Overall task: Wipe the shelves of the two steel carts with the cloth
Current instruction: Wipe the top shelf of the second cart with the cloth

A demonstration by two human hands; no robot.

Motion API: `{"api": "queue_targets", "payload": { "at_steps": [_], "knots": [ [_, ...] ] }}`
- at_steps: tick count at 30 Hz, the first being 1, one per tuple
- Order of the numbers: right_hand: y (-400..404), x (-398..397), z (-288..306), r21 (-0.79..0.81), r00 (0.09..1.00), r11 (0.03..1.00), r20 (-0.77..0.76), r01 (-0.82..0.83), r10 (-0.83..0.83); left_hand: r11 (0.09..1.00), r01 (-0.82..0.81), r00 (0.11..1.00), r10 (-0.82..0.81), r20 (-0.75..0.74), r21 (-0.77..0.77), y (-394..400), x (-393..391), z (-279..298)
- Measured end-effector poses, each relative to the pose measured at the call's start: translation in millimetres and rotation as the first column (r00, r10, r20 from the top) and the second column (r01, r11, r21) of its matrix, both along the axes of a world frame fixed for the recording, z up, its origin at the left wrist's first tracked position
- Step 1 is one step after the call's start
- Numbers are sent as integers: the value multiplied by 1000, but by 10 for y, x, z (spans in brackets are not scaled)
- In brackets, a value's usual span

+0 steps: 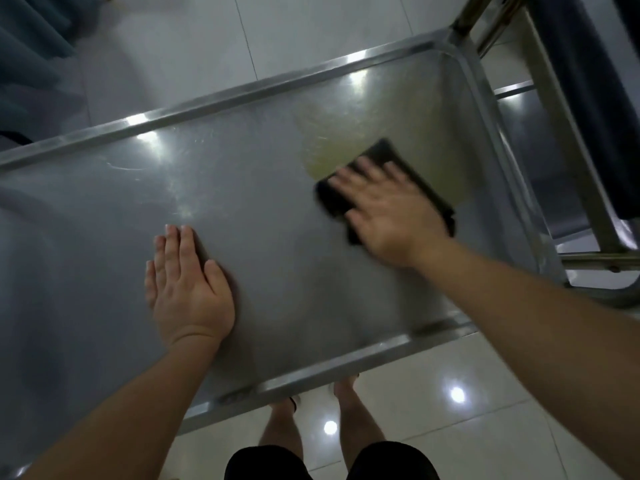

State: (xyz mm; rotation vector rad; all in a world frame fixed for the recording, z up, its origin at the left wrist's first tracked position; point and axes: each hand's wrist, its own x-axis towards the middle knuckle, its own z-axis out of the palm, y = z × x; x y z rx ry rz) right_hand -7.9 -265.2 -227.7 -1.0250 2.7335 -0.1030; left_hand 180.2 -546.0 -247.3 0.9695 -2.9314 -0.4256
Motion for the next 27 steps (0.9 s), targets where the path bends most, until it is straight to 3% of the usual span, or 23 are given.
{"api": "queue_targets", "payload": {
  "at_steps": [3,7,9,10,12,14,16,17,19,21,24,27],
  "knots": [
    [699,-426,69,-7,924,924,-18,382,-382,1000,0,1000,0,-8,-2,15,-15,2],
    [702,-416,70,-66,570,573,-51,817,-820,1000,-15,1000,15,-16,-16,23,-14,-21],
    [261,-277,65,-102,395,393,-4,914,-919,1000,-14,1000,14,-15,-19,14,-19,-29],
    [-5,-177,64,-109,373,369,21,923,-928,1000,-15,1000,15,-13,-20,7,-15,-32],
    [-561,72,53,-115,470,465,25,878,-882,1000,-16,1000,16,-5,-18,2,-13,-31],
    [-1087,291,9,-131,664,655,37,744,-747,1000,-15,1000,15,6,-11,1,-13,-21],
    [-1506,434,-28,-132,908,898,68,419,-413,1000,-15,1000,15,9,-2,6,-18,-4],
    [-1632,442,-38,-132,978,970,75,204,-195,1000,-15,1000,15,12,2,10,-22,4],
    [-1693,318,-54,-130,986,982,79,-139,150,1000,-12,1000,12,25,7,13,-20,23],
    [-1539,117,-49,-112,951,948,54,-298,306,1000,-5,999,4,34,10,18,-20,37],
    [-1004,-353,-37,-80,965,962,9,-262,264,1000,0,1000,-1,31,12,24,-32,49],
    [-243,-1025,25,-13,998,998,3,67,-67,1000,-5,1000,4,16,8,32,-36,51]
  ]
}}
